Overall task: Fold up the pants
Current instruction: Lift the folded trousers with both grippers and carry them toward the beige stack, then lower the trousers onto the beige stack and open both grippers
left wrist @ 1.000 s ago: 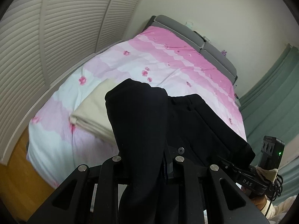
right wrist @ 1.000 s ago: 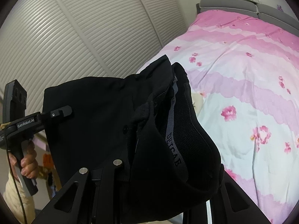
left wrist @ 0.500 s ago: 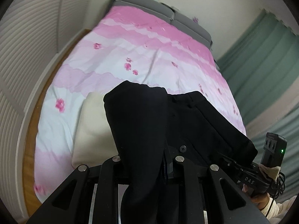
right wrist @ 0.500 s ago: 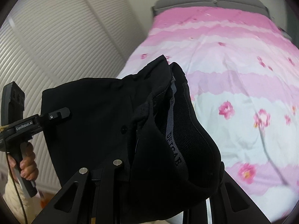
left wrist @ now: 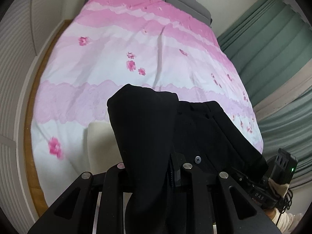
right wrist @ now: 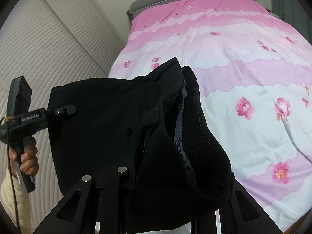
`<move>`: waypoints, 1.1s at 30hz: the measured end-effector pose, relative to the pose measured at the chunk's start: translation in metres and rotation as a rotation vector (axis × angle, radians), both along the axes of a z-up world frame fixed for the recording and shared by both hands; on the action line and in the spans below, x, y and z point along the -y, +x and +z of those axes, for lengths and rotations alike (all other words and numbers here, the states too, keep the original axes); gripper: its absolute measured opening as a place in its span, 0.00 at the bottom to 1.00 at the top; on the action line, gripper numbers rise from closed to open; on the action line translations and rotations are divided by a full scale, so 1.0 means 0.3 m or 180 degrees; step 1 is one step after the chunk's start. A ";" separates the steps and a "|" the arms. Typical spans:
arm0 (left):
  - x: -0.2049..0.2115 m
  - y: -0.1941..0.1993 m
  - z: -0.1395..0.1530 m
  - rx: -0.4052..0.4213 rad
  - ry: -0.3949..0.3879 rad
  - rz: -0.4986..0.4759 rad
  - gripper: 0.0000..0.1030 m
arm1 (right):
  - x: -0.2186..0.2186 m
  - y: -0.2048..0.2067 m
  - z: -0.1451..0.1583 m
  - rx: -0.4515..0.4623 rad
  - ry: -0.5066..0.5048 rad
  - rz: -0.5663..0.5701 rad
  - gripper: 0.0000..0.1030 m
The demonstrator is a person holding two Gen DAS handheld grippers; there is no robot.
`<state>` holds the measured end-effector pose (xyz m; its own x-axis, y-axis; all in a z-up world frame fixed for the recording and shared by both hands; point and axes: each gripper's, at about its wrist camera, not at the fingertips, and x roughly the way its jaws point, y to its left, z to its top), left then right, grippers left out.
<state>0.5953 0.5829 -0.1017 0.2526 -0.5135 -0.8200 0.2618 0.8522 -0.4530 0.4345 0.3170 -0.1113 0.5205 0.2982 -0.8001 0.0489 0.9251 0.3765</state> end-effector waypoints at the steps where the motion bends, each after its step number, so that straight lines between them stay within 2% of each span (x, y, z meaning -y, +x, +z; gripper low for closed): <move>1: 0.005 0.028 -0.015 -0.0035 0.0010 -0.0023 0.22 | -0.003 0.017 -0.016 -0.0019 -0.0015 -0.0043 0.27; 6: 0.042 0.166 -0.129 -0.0231 0.0022 -0.0147 0.22 | 0.009 0.100 -0.091 -0.0147 -0.0041 -0.0212 0.27; 10: 0.075 0.233 -0.243 -0.0398 0.0169 -0.0191 0.22 | -0.006 0.172 -0.169 -0.0290 -0.0129 -0.0263 0.27; 13: 0.085 0.254 -0.324 -0.0562 0.0253 -0.0183 0.22 | -0.006 0.196 -0.235 -0.0460 -0.0108 -0.0293 0.27; 18: 0.064 0.245 -0.410 -0.0645 0.0431 -0.0150 0.25 | -0.008 0.162 -0.329 -0.0717 -0.0060 -0.0286 0.29; 20: 0.058 0.240 -0.419 -0.0622 0.0484 -0.0136 0.29 | -0.003 0.132 -0.352 -0.0779 -0.0031 -0.0271 0.31; 22: 0.062 0.233 -0.423 -0.0545 0.0652 -0.0120 0.36 | 0.010 0.106 -0.369 -0.0894 0.0017 -0.0287 0.37; 23: 0.065 0.228 -0.421 -0.0491 0.0788 -0.0086 0.41 | 0.030 0.090 -0.376 -0.0955 0.0047 -0.0303 0.39; 25: 0.078 0.208 -0.403 -0.0308 0.1214 0.0002 0.42 | 0.047 0.076 -0.382 -0.1041 0.0083 -0.0326 0.43; 26: 0.084 0.195 -0.392 -0.0216 0.1407 0.0026 0.46 | 0.054 0.066 -0.380 -0.1075 0.0086 -0.0334 0.45; 28: 0.078 0.159 -0.367 -0.0060 0.1671 0.0113 0.53 | 0.069 0.049 -0.375 -0.1112 0.0023 -0.0346 0.52; 31: 0.058 0.083 -0.336 0.0006 0.1812 0.0209 0.54 | 0.099 -0.027 -0.361 -0.1150 -0.0230 -0.0375 0.66; 33: 0.048 0.007 -0.314 0.0014 0.1767 0.0233 0.58 | 0.110 -0.063 -0.350 -0.1104 -0.0421 -0.0323 0.68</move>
